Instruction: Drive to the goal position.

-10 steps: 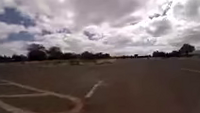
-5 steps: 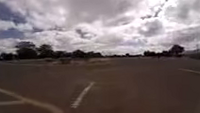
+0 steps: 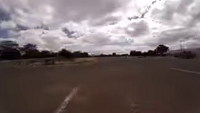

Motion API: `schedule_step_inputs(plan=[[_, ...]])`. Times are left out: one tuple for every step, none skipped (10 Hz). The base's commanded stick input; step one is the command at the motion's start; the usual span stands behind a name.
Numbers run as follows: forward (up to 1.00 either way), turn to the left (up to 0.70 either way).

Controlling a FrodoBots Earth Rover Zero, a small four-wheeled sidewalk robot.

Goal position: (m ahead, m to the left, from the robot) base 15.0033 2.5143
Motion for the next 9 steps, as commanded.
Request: schedule_step_inputs(plan=[[0.85, -0.34], [0.85, -0.33], [0.85, -0.31], [0.85, -0.28], [0.85, 0.0], [0.85, 0.0], [0.85, 0.0], [0.85, 0.0], [0.85, 0.0]])
